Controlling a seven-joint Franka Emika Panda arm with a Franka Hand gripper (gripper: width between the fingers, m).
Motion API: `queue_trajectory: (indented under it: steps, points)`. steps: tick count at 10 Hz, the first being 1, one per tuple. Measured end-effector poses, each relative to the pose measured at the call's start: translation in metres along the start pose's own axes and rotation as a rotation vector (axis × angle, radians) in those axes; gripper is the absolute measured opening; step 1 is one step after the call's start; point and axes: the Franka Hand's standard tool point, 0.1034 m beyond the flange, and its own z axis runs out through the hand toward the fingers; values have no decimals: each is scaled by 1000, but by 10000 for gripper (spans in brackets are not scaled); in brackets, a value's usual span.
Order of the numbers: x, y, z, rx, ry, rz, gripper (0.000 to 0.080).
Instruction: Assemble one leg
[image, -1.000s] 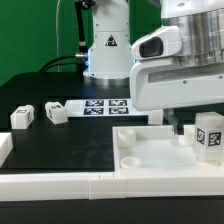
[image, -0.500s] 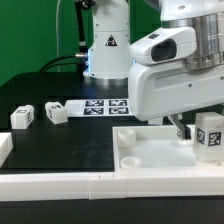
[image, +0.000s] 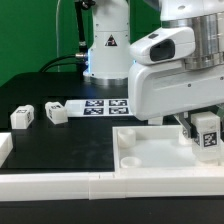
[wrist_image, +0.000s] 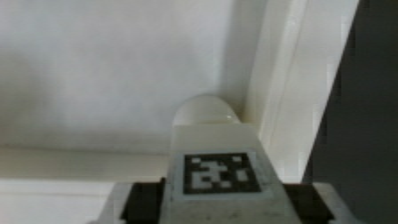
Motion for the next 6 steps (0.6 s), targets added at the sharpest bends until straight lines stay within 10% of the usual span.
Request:
queue_trajectory:
  steps: [6]
  points:
    - [0, -4, 2, 1, 8, 830, 290]
